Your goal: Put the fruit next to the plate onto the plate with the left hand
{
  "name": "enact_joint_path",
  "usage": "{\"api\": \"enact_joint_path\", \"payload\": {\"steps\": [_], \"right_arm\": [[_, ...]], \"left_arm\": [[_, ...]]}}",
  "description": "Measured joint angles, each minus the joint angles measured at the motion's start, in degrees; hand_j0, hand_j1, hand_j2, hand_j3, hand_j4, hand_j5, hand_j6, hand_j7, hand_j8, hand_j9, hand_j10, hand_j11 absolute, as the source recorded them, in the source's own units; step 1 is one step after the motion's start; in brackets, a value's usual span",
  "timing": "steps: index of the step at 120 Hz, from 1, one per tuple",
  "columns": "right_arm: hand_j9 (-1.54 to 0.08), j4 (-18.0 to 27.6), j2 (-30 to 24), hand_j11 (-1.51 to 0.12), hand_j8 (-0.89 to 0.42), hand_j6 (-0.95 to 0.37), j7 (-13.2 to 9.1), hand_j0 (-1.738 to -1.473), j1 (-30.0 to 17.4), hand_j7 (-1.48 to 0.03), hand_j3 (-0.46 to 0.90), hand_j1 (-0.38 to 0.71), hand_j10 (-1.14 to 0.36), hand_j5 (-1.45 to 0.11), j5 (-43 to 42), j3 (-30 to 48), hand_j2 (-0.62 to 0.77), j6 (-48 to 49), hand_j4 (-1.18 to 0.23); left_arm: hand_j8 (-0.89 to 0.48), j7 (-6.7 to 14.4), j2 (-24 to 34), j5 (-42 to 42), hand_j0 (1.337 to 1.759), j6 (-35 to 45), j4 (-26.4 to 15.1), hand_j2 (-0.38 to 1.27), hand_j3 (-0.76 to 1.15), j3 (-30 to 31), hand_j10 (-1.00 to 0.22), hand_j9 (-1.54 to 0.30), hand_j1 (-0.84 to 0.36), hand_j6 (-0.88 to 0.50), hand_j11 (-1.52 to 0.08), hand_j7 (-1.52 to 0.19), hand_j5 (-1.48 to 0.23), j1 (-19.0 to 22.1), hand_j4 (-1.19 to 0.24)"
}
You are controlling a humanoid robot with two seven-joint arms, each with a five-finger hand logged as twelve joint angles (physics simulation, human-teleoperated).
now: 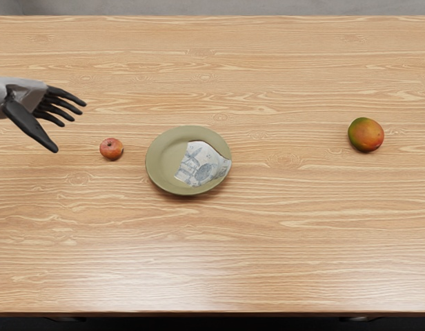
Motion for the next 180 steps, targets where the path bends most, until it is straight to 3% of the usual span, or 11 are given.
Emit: {"api": "enact_joint_path", "payload": {"steps": [14,20,28,34,42,52,64,78,106,147,180], "right_arm": [[-0.04,0.0,0.0,-0.04,-0.03,-0.03,0.0,-1.658,0.02,-0.04,0.0,-0.31,-0.03,-0.04,-0.03,-0.06,-0.01,-0.01,-0.03],[-0.04,0.0,0.0,-0.04,-0.03,-0.03,0.0,-1.658,0.01,-0.04,0.0,-0.31,-0.03,-0.04,-0.04,-0.08,-0.01,-0.02,-0.03],[-0.04,0.0,0.0,-0.04,-0.03,-0.03,0.0,-1.658,-0.1,-0.04,0.0,-0.31,-0.03,-0.04,-0.06,-0.12,-0.01,0.02,-0.03],[-0.04,0.0,0.0,-0.04,-0.03,-0.03,0.0,-1.658,-0.16,-0.04,0.0,-0.31,-0.03,-0.04,-0.05,-0.11,-0.01,0.04,-0.03],[-0.04,0.03,0.0,-0.04,-0.03,-0.03,0.0,-1.658,-0.2,-0.04,0.0,-0.31,-0.03,-0.04,-0.06,-0.1,-0.01,0.05,-0.03],[-0.04,0.01,0.0,-0.04,-0.03,-0.03,0.0,-1.658,-0.22,-0.04,0.0,-0.31,-0.03,-0.04,-0.07,-0.1,-0.01,0.07,-0.03],[-0.04,0.01,0.0,-0.04,-0.03,-0.03,0.0,-1.658,-0.26,-0.04,0.0,-0.31,-0.03,-0.04,-0.08,-0.14,-0.01,0.07,-0.03],[-0.04,0.0,0.0,-0.04,-0.03,-0.03,0.0,-1.658,-0.31,-0.04,0.0,-0.31,-0.03,-0.04,-0.09,-0.15,-0.01,0.07,-0.03],[-0.04,0.0,0.0,-0.04,-0.03,-0.03,0.0,-1.658,-0.25,-0.04,0.0,-0.31,-0.03,-0.04,-0.09,-0.16,-0.01,0.07,-0.03],[-0.04,0.0,0.0,-0.04,-0.03,-0.03,0.0,-1.658,-0.29,-0.04,0.0,-0.31,-0.03,-0.04,-0.09,-0.16,-0.01,0.07,-0.03],[-0.04,0.0,0.0,-0.04,-0.03,-0.03,0.0,-1.658,-0.28,-0.04,0.0,-0.31,-0.03,-0.04,-0.09,-0.16,-0.01,0.07,-0.03]], "left_arm": [[-0.25,1.24,-0.85,0.28,1.658,-0.01,-0.96,0.05,0.0,-0.02,-0.25,-0.32,0.05,-0.25,-0.32,-0.32,-0.32,-0.37,-0.25],[-0.25,4.45,-1.01,0.64,1.658,-0.01,-1.44,0.05,0.0,0.02,-0.25,-0.32,0.05,-0.25,-0.32,-0.32,-0.32,-2.99,-0.25],[-0.25,11.42,-4.69,2.96,1.658,-0.01,-2.48,0.05,0.0,0.13,-0.25,-0.32,0.05,-0.25,-0.32,-0.32,-0.32,-6.0,-0.25],[-0.25,15.09,-7.43,7.14,1.658,0.0,-3.64,0.05,0.0,0.17,-0.25,-0.32,0.05,-0.25,-0.32,-0.32,-0.32,-7.63,-0.25],[-0.25,17.89,-7.11,15.4,1.658,0.01,-8.59,0.05,0.0,0.16,-0.25,-0.32,0.05,-0.25,-0.32,-0.32,-0.32,-8.08,-0.25],[-0.25,19.62,-7.61,22.65,1.658,0.01,-14.84,0.05,0.0,0.15,-0.25,-0.32,0.05,-0.25,-0.32,-0.32,-0.32,-8.09,-0.25],[-0.25,20.48,-9.06,28.36,1.658,0.75,-18.63,0.05,0.0,0.12,-0.25,-0.32,0.05,-0.25,-0.32,-0.32,-0.32,-8.39,-0.25],[-0.25,20.85,-12.57,38.2,1.658,8.86,-22.55,0.05,0.0,0.34,-0.25,-0.32,0.05,-0.25,-0.32,-0.32,-0.33,-6.49,-0.25],[-0.26,21.0,-15.63,49.21,1.658,21.48,-24.25,0.05,0.0,0.48,-0.26,-0.34,0.04,-0.26,-0.34,-0.34,-0.34,1.3,-0.26],[-0.33,21.02,-18.26,56.6,1.658,27.88,-21.43,0.07,0.0,0.62,-0.33,-0.43,-0.04,-0.33,-0.43,-0.43,-0.43,6.67,-0.33],[-0.36,21.02,-22.12,57.05,1.658,28.12,-14.03,0.07,0.0,0.75,-0.35,-0.46,-0.07,-0.36,-0.46,-0.46,-0.46,6.9,-0.36]]}}
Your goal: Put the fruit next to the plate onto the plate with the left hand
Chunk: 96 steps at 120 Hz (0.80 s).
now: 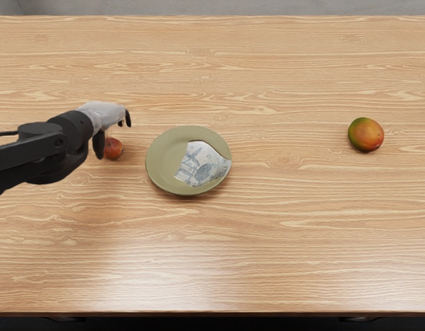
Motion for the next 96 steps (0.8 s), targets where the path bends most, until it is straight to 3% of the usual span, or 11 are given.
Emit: {"api": "enact_joint_path", "payload": {"steps": [96], "right_arm": [[-0.04,-0.01,0.0,-0.04,-0.03,-0.03,0.0,-1.658,-0.06,-0.04,0.0,-0.31,-0.03,-0.04,0.0,0.0,-0.01,0.0,-0.03]], "left_arm": [[-0.38,0.0,-3.81,1.32,1.658,1.63,4.21,0.08,0.0,2.17,-0.38,-0.49,-0.1,-0.38,-0.49,-0.49,-0.49,2.23,-0.38]]}}
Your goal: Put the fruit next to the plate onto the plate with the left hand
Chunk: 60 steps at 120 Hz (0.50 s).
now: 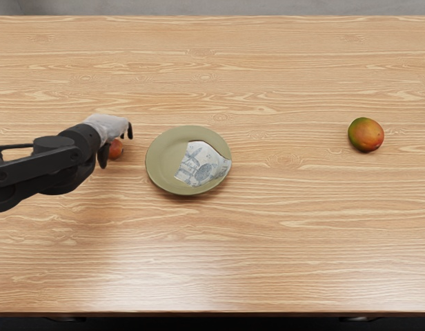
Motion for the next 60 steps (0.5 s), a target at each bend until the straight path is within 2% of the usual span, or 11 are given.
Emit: {"api": "enact_joint_path", "payload": {"steps": [23,33,52,60], "right_arm": [[-0.04,-0.02,0.0,-0.04,-0.03,-0.03,0.0,-1.658,0.0,-0.04,0.0,-0.31,-0.03,-0.04,0.0,-0.07,-0.01,0.0,-0.03],[-0.04,-0.01,0.0,-0.04,-0.03,-0.03,0.0,-1.658,0.0,-0.04,0.0,-0.31,-0.03,-0.04,0.0,-0.08,-0.01,0.0,-0.03],[-0.04,0.0,0.0,-0.04,-0.03,-0.03,0.0,-1.658,-0.05,-0.04,0.0,-0.31,-0.03,-0.04,0.0,-0.08,-0.01,0.0,-0.03],[-0.04,0.0,0.0,-0.04,-0.03,-0.03,0.0,-1.658,-0.06,-0.04,0.0,-0.31,-0.03,-0.04,0.0,-0.08,-0.01,0.0,-0.03]], "left_arm": [[-0.42,0.0,-0.33,0.02,1.658,0.07,0.86,0.09,0.0,0.81,-0.42,-0.54,-0.14,-0.42,-0.54,-0.54,-0.54,0.09,-0.42],[-0.44,0.0,-0.33,0.18,1.658,0.2,1.02,0.1,0.0,0.92,-0.46,-0.59,-0.19,-0.41,-0.59,-0.58,-0.57,0.52,-0.47],[-0.52,0.0,-0.33,0.16,1.658,0.31,1.49,0.12,0.0,0.97,-0.54,-0.69,-0.28,-0.49,-0.69,-0.69,-0.67,0.93,-0.55],[-0.54,0.0,-0.33,0.1,1.657,0.31,1.69,0.17,0.0,0.98,-0.58,-0.75,-0.29,-0.48,-0.75,-0.75,-0.73,0.96,-0.59]]}}
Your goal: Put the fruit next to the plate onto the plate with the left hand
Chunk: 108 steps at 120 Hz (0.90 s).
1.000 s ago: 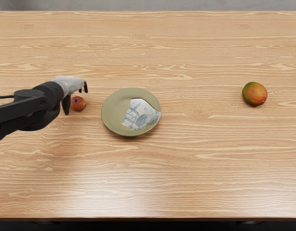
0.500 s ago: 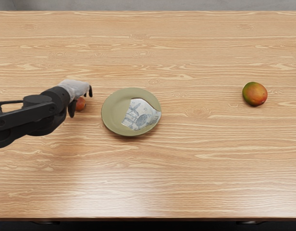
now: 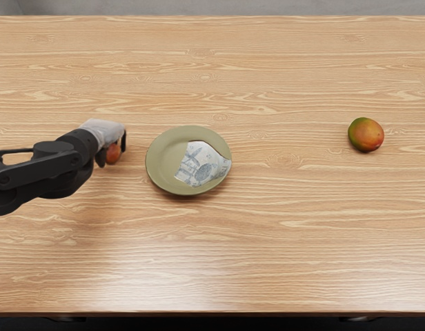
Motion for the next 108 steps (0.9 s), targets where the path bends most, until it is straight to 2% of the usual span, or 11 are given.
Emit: {"api": "enact_joint_path", "payload": {"steps": [13,31,48,58,59,61,67,78,89,94,108], "right_arm": [[-0.04,-0.01,0.0,-0.04,-0.03,-0.03,0.0,-1.658,-0.01,-0.04,0.0,-0.31,-0.03,-0.04,0.0,0.0,-0.01,0.0,-0.03],[-0.04,-0.06,0.0,-0.04,-0.03,-0.03,0.0,-1.658,-0.08,-0.04,0.0,-0.31,-0.03,-0.04,0.0,0.0,-0.01,0.0,-0.03],[-0.04,-0.07,0.0,-0.04,-0.03,-0.03,0.0,-1.658,-0.1,-0.04,0.0,-0.31,-0.03,-0.04,0.0,0.0,-0.01,0.0,-0.03],[-0.04,-0.08,0.0,-0.04,-0.03,-0.03,0.0,-1.658,-0.06,-0.04,0.0,-0.31,-0.03,-0.04,0.0,0.0,-0.01,0.0,-0.03],[-0.04,-0.08,0.0,-0.04,-0.03,-0.03,0.0,-1.658,-0.06,-0.04,0.0,-0.31,-0.03,-0.04,0.0,0.0,-0.01,0.0,-0.03],[-0.04,-0.08,0.0,-0.04,-0.03,-0.03,0.0,-1.658,-0.05,-0.04,0.0,-0.31,-0.03,-0.04,0.0,0.0,-0.01,0.0,-0.03],[-0.04,-0.08,0.0,-0.04,-0.03,-0.03,0.0,-1.658,-0.04,-0.04,0.0,-0.31,-0.03,-0.04,0.0,0.0,-0.01,0.0,-0.03],[-0.04,-0.08,0.0,-0.04,-0.03,-0.03,0.0,-1.658,-0.05,-0.04,0.0,-0.31,-0.03,-0.04,0.0,0.0,-0.01,0.0,-0.03],[-0.04,-0.08,0.0,-0.04,-0.03,-0.03,0.0,-1.658,-0.07,-0.04,0.0,-0.31,-0.03,-0.04,0.0,0.0,-0.01,0.0,-0.03],[-0.04,-0.08,0.0,-0.04,-0.03,-0.03,0.0,-1.658,-0.08,-0.04,0.0,-0.31,-0.03,-0.04,0.0,0.0,-0.01,0.0,-0.03],[-0.04,-0.07,0.0,-0.04,-0.03,-0.03,0.0,-1.658,-0.1,-0.04,0.0,-0.31,-0.03,-0.04,0.0,0.0,-0.01,0.0,-0.03]], "left_arm": [[-0.53,0.01,0.0,-0.04,1.654,-0.06,0.19,0.28,0.0,0.04,-0.66,-0.88,-0.31,-0.46,-0.88,-0.87,-0.85,0.0,-0.65],[-0.47,0.03,0.0,-0.24,1.649,-0.34,0.3,0.32,0.0,0.05,-0.76,-1.03,-0.32,-0.37,-1.03,-1.03,-1.02,-0.13,-0.57],[-0.45,0.01,-0.07,-0.87,1.649,-0.56,0.47,0.4,0.0,0.02,-0.8,-1.1,-0.33,-0.32,-1.1,-1.11,-1.12,-1.27,-0.54],[-0.46,0.01,-0.2,-1.25,1.649,-0.79,0.51,0.33,0.0,-0.06,-0.82,-1.12,-0.28,-0.32,-1.13,-1.14,-1.15,-3.18,-0.54],[-0.46,0.01,-0.27,-1.44,1.649,-0.74,0.51,0.32,0.0,-0.05,-0.82,-1.13,-0.27,-0.37,-1.13,-1.14,-1.14,-3.49,-0.56],[-0.47,0.01,-0.32,-1.8,1.649,-0.83,0.51,0.34,0.0,-0.05,-0.83,-1.13,-0.28,-0.32,-1.13,-1.14,-1.15,-4.06,-0.56],[-0.46,0.0,-0.34,-3.12,1.65,-1.08,0.49,0.42,0.0,-0.06,-0.83,-1.14,-0.29,-0.36,-1.14,-1.15,-1.16,-6.15,-0.56],[-0.47,0.02,-0.65,-5.96,1.65,-2.03,0.41,0.41,0.0,-0.07,-0.85,-1.14,-0.28,-0.37,-1.14,-1.17,-1.17,-9.35,-0.59],[-0.49,0.03,-3.34,-8.69,1.653,-3.68,0.26,0.47,0.0,-0.06,-0.86,-1.14,-0.28,-0.36,-1.14,-1.17,-1.18,-11.5,-0.6],[-0.5,0.02,-5.19,-9.55,1.652,-4.25,0.17,0.36,0.0,-0.12,-0.86,-1.14,-0.24,-0.36,-1.14,-1.17,-1.19,-12.0,-0.6],[-0.49,0.0,-8.93,-12.64,1.652,-5.09,0.07,0.49,0.0,-0.28,-0.86,-1.15,-0.29,-0.39,-1.15,-1.18,-1.2,-14.3,-0.62]]}}
